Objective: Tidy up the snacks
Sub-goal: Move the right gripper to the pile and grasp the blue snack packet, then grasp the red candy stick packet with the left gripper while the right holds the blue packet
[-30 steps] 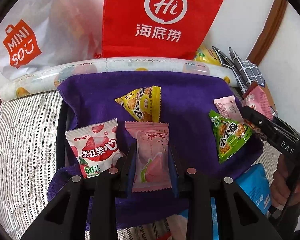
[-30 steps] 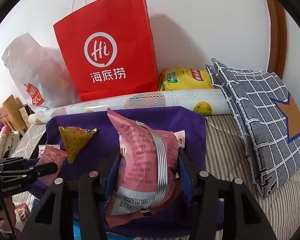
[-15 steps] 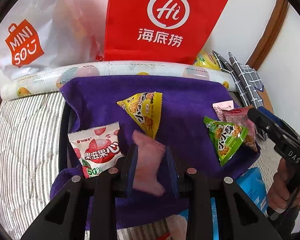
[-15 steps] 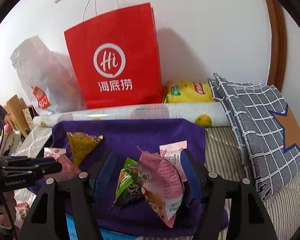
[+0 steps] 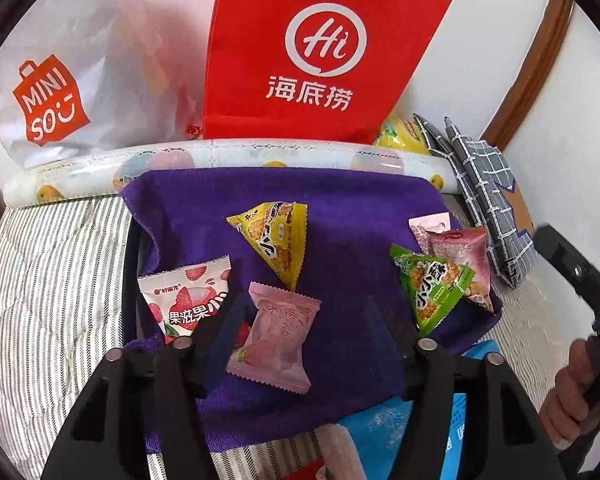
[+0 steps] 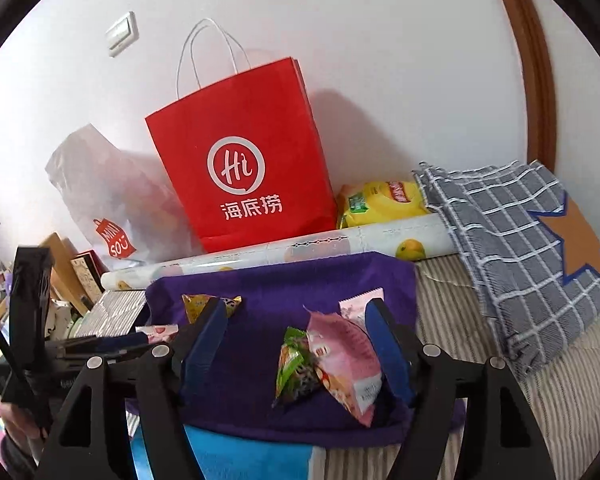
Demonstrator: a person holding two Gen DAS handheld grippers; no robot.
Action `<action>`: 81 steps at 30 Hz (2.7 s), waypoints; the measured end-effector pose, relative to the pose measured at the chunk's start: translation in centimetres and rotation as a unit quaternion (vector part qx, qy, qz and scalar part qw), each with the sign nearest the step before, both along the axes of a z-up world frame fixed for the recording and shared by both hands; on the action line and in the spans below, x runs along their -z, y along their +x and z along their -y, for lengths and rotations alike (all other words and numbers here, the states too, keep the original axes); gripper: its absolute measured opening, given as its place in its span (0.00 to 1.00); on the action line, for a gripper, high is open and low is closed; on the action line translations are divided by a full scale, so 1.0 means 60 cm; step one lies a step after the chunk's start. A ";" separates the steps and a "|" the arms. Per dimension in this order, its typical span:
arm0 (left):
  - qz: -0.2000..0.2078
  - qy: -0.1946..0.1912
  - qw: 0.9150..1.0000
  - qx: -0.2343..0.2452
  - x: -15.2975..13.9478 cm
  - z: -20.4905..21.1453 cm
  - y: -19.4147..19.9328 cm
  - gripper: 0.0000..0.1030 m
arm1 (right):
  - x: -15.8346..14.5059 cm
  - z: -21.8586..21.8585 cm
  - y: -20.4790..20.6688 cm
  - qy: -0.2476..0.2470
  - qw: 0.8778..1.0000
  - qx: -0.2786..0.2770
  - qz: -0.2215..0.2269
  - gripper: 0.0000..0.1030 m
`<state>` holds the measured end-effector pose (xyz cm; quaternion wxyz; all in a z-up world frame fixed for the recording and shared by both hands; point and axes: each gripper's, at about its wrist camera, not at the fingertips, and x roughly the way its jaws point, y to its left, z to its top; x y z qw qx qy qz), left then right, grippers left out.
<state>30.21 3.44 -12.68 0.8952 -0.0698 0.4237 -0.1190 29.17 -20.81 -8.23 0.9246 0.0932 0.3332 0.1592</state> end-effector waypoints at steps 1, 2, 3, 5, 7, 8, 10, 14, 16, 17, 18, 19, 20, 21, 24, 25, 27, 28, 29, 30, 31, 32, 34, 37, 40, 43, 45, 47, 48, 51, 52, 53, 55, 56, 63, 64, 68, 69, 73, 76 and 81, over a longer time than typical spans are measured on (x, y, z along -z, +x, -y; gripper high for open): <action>-0.001 0.004 1.000 -0.001 -0.002 0.001 0.000 0.67 | -0.001 0.000 -0.007 -0.008 1.000 0.003 0.002 0.68; 0.000 0.007 1.000 -0.002 -0.005 0.003 -0.001 0.71 | -0.003 0.000 -0.016 -0.017 1.000 0.007 0.004 0.68; 0.002 0.009 1.000 -0.003 -0.008 0.003 -0.003 0.74 | -0.003 -0.001 -0.025 -0.031 0.999 0.010 0.003 0.68; 0.008 0.007 1.000 -0.010 -0.016 0.002 -0.008 0.79 | -0.003 -0.002 -0.041 -0.050 0.999 0.012 -0.001 0.68; 0.012 0.004 1.000 -0.011 -0.025 0.003 -0.013 0.84 | -0.002 -0.001 -0.059 -0.063 0.998 0.016 -0.004 0.68; 0.014 0.002 1.000 -0.009 -0.029 0.004 -0.016 0.84 | -0.002 0.001 -0.066 -0.062 0.998 0.018 -0.006 0.68; 0.018 0.001 1.000 -0.007 -0.039 0.006 -0.023 0.84 | -0.003 0.007 -0.082 -0.048 0.998 0.020 -0.017 0.68; 0.029 0.003 1.000 0.003 -0.055 0.014 -0.044 0.85 | -0.001 0.005 -0.115 -0.044 0.998 0.013 -0.039 0.68; 0.027 0.004 1.000 0.004 -0.054 0.014 -0.053 0.85 | 0.002 0.003 -0.132 -0.053 0.998 0.015 -0.043 0.68; 0.024 0.002 1.000 0.006 -0.053 0.013 -0.056 0.85 | 0.006 0.004 -0.143 -0.059 0.997 0.018 -0.046 0.68; 0.021 -0.004 1.000 0.010 -0.051 0.012 -0.059 0.85 | 0.009 0.004 -0.150 -0.061 0.997 0.020 -0.049 0.68; 0.017 -0.010 1.000 0.012 -0.049 0.009 -0.063 0.85 | 0.014 0.005 -0.158 -0.062 0.996 0.021 -0.056 0.68; 0.013 -0.015 1.000 0.012 -0.046 0.006 -0.066 0.85 | 0.021 0.006 -0.166 -0.061 0.996 0.022 -0.065 0.68; 0.010 -0.016 1.000 0.010 -0.044 0.004 -0.070 0.85 | 0.028 0.008 -0.171 -0.061 0.995 0.025 -0.073 0.68; 0.006 -0.007 1.000 0.004 -0.039 -0.004 -0.083 0.85 | 0.049 0.015 -0.186 -0.053 0.993 0.032 -0.100 0.68; 0.006 -0.006 1.000 0.003 -0.038 -0.007 -0.087 0.85 | 0.055 0.017 -0.191 -0.049 0.992 0.034 -0.108 0.68; 0.005 -0.006 1.000 0.003 -0.036 -0.015 -0.094 0.85 | 0.067 0.019 -0.201 -0.045 0.991 0.038 -0.121 0.68; 0.004 -0.005 1.000 0.004 -0.034 -0.018 -0.099 0.85 | 0.072 0.018 -0.205 -0.045 0.990 0.039 -0.126 0.68; 0.002 -0.005 1.000 0.008 -0.032 -0.021 -0.103 0.85 | 0.079 0.017 -0.209 -0.046 0.989 0.039 -0.133 0.68; 0.000 -0.006 1.000 0.017 -0.030 -0.022 -0.106 0.85 | 0.083 0.015 -0.212 -0.047 0.989 0.039 -0.138 0.68; 0.000 -0.006 1.000 0.028 -0.029 -0.023 -0.112 0.85 | 0.087 0.013 -0.213 -0.048 0.988 0.038 -0.143 0.68; 0.003 -0.005 0.999 0.033 -0.028 -0.022 -0.117 0.85 | 0.092 0.009 -0.215 -0.049 0.987 0.037 -0.149 0.68; 0.016 0.001 0.999 0.041 -0.027 -0.022 -0.130 0.85 | 0.100 0.001 -0.217 -0.051 0.986 0.034 -0.155 0.68; 0.034 0.008 0.998 0.055 -0.029 -0.020 -0.146 0.85 | 0.112 -0.013 -0.218 -0.058 0.985 0.031 -0.162 0.68; 0.048 0.010 0.996 0.069 -0.031 -0.018 -0.156 0.85 | 0.125 -0.027 -0.215 -0.068 0.983 0.030 -0.169 0.68; 0.054 0.011 0.996 0.073 -0.030 -0.019 -0.160 0.85 | 0.137 -0.035 -0.211 -0.075 0.981 0.036 -0.175 0.68; 0.054 0.013 0.996 0.077 -0.028 -0.020 -0.162 0.85 | 0.144 -0.040 -0.210 -0.081 0.980 0.038 -0.179 0.66; 0.051 0.015 0.996 0.078 -0.025 -0.022 -0.163 0.85 | 0.147 -0.047 -0.214 -0.104 0.979 0.045 -0.170 0.60; 0.050 0.015 0.996 0.078 -0.024 -0.022 -0.164 0.85 | 0.148 -0.051 -0.215 -0.114 0.978 0.044 -0.167 0.58; 0.047 0.014 0.996 0.080 -0.019 -0.024 -0.167 0.85 | 0.150 -0.061 -0.219 -0.137 0.977 0.040 -0.160 0.46; 0.046 0.013 0.996 0.080 -0.018 -0.024 -0.167 0.85 | 0.150 -0.063 -0.219 -0.143 0.976 0.038 -0.158 0.44; 0.044 0.010 0.996 0.081 -0.017 -0.025 -0.167 0.85 | 0.150 -0.066 -0.220 -0.146 0.976 0.037 -0.156 0.42; 0.041 0.002 0.996 0.084 -0.015 -0.028 -0.167 0.85 | 0.149 -0.068 -0.222 -0.146 0.977 0.034 -0.154 0.41; 0.039 -0.003 0.996 0.085 -0.014 -0.030 -0.167 0.85 | 0.149 -0.069 -0.222 -0.147 0.977 0.034 -0.153 0.41; 0.036 -0.012 0.997 0.075 -0.011 -0.043 -0.169 0.85 | 0.134 -0.069 -0.227 -0.135 0.979 0.033 -0.147 0.41; 0.034 -0.014 0.997 0.073 -0.010 -0.045 -0.170 0.85 | 0.131 -0.068 -0.228 -0.135 0.980 0.033 -0.145 0.41; 0.027 -0.018 0.997 0.066 -0.006 -0.049 -0.172 0.85 | 0.120 -0.062 -0.231 -0.131 0.981 0.035 -0.138 0.41; 0.026 -0.019 0.997 0.066 -0.005 -0.050 -0.173 0.85 | 0.118 -0.060 -0.232 -0.129 0.982 0.036 -0.137 0.41; 0.021 -0.018 0.998 0.062 -0.001 -0.051 -0.179 0.85 | 0.113 -0.052 -0.236 -0.117 0.983 0.041 -0.136 0.41; 0.018 -0.017 0.998 0.059 0.001 -0.051 -0.183 0.85 | 0.111 -0.046 -0.238 -0.112 0.984 0.044 -0.135 0.41; 0.014 -0.012 0.998 0.056 0.002 -0.052 -0.192 0.85 | 0.109 -0.038 -0.241 -0.108 0.984 0.049 -0.132 0.41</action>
